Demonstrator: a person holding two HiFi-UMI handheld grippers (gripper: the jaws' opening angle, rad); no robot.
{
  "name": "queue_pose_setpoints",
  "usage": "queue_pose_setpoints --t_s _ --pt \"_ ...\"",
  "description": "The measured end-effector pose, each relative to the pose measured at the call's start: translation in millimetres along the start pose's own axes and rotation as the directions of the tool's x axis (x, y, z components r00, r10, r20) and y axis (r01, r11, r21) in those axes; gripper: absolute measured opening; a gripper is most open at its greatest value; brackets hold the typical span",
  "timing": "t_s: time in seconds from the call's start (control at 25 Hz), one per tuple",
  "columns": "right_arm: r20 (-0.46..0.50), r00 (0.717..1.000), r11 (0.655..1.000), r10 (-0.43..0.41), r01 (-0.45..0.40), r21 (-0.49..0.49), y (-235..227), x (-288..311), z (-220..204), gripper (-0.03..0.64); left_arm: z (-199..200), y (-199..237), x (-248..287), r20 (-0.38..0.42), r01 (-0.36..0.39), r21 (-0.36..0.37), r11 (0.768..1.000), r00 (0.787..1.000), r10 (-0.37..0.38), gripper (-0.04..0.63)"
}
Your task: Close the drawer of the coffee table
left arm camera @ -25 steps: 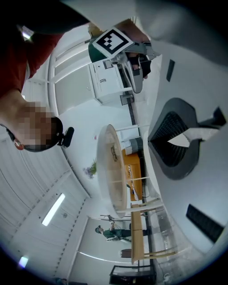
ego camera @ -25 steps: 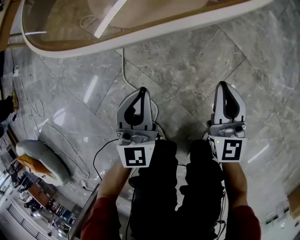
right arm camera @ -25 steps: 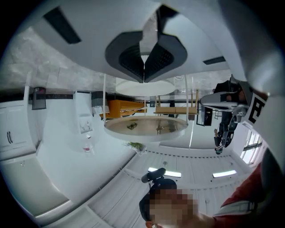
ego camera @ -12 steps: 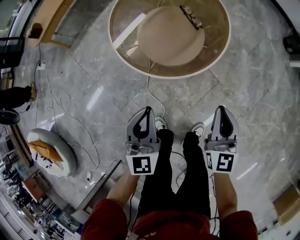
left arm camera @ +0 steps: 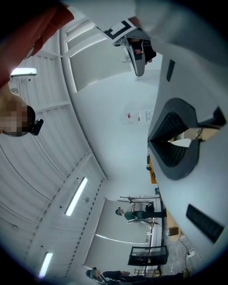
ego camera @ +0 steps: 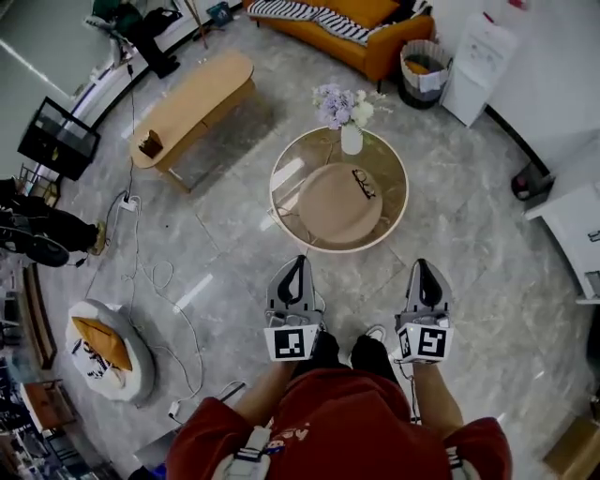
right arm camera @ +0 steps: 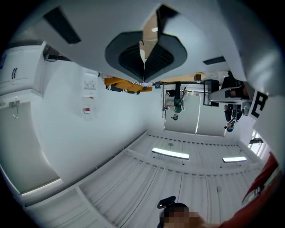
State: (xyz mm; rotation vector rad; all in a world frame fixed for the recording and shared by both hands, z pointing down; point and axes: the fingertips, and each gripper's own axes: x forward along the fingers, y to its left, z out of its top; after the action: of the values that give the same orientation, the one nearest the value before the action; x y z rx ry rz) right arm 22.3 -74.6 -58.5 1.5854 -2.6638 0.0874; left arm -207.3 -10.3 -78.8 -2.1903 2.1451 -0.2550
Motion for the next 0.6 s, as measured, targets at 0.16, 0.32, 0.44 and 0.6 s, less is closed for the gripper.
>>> queue_pose_setpoints --t_s 0.16,0.32,0.44,0.6 --pt "0.064 0.997 0.996 -0.045 0.040 0.076 -8.4 -4.4 53.1 0.023 41.7 -6.5 -8.2 0.054 -0.021 -0.054 0.998 0.998 0.024 0.014" --pt "0.145 0.988 0.996 -0.050 0.039 0.079 -8.9 -14.5 94.7 0.023 73.7 -3.1 -4.0 0.133 -0.027 -0.132 0.991 0.990 0.045 0.014" --pt "0.157 0.987 1.000 -0.028 0.026 0.012 -7.6 -17.3 99.3 0.023 67.4 -3.0 -2.2 0.083 -0.003 -0.067 0.998 0.996 0.009 0.014" --pt "0.172 0.985 0.999 -0.030 0.031 -0.006 -12.6 -12.7 101.7 0.023 68.4 1.3 1.2 0.071 0.007 -0.012 1.000 0.997 -0.006 0.014"
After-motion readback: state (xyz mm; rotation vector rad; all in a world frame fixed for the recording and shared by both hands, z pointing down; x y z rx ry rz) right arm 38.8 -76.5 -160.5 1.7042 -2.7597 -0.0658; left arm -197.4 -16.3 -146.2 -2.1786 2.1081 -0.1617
